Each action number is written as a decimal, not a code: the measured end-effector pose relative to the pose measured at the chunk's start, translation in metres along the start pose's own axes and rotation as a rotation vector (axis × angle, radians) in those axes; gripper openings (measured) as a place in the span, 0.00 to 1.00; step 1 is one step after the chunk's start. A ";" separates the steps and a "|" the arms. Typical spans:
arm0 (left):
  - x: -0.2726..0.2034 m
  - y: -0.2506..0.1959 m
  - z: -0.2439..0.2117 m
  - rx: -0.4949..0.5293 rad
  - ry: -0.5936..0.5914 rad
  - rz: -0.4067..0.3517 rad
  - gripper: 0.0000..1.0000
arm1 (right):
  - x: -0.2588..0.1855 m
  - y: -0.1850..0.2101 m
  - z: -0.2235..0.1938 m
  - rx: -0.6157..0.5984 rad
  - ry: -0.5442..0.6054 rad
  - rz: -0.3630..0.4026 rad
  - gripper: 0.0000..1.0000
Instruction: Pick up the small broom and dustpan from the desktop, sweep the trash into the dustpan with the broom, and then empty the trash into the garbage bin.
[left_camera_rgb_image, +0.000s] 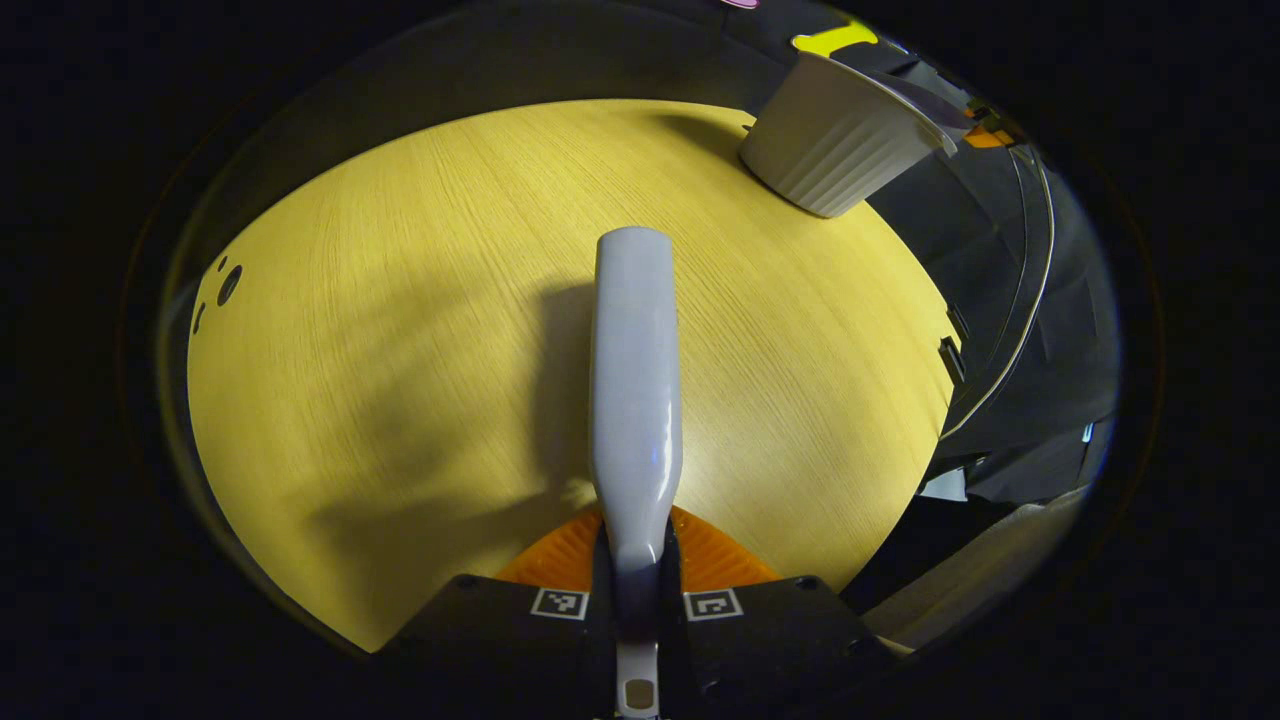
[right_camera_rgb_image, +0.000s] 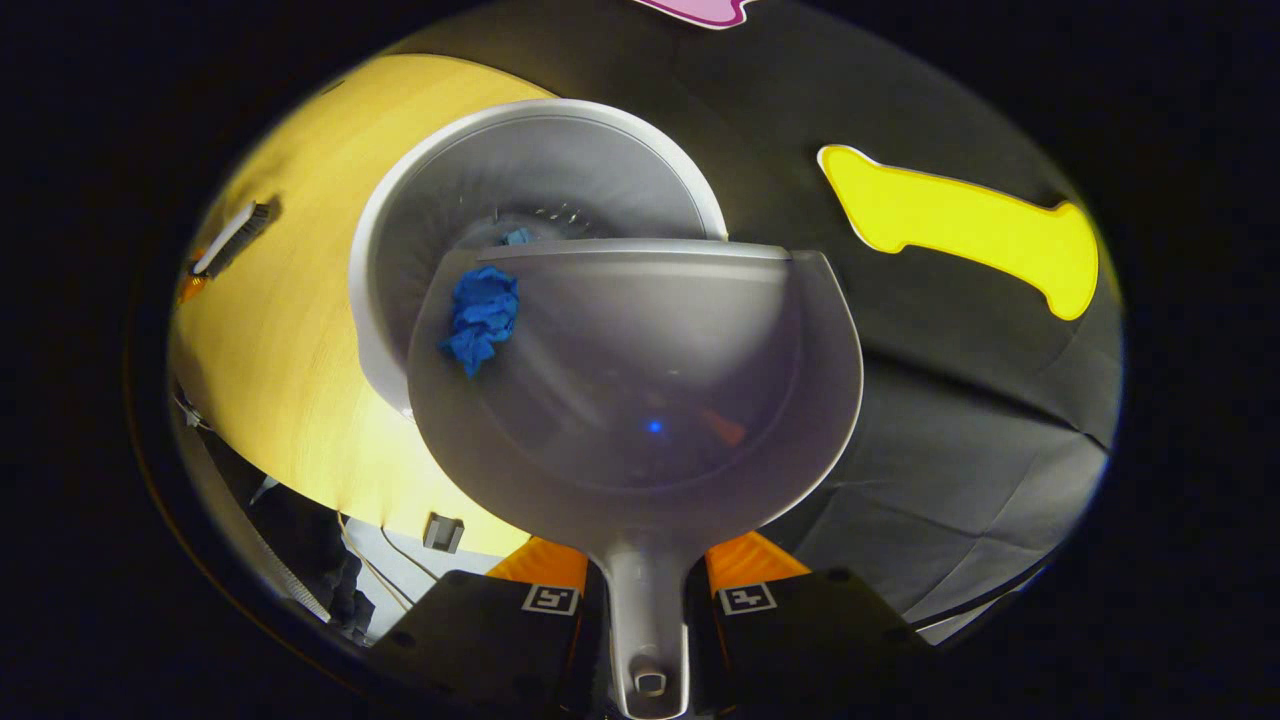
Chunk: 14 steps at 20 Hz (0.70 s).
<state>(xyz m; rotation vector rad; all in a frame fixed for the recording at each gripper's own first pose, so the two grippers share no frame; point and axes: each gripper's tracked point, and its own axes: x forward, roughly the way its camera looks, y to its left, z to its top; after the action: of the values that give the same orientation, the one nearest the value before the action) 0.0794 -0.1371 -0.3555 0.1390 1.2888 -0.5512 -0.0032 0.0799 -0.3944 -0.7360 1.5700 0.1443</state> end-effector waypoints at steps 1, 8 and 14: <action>0.000 0.001 0.001 0.000 0.002 0.000 0.20 | 0.000 0.000 0.001 -0.006 0.003 -0.002 0.36; 0.001 0.001 0.000 -0.003 0.011 0.016 0.20 | -0.001 0.000 0.005 -0.044 0.002 -0.019 0.36; 0.001 0.002 0.001 -0.004 0.002 0.023 0.20 | 0.000 -0.013 -0.004 0.038 -0.077 -0.058 0.36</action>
<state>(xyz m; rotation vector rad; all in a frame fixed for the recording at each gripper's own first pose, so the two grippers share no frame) 0.0810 -0.1360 -0.3567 0.1505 1.2883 -0.5283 0.0006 0.0677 -0.3896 -0.7374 1.4731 0.0987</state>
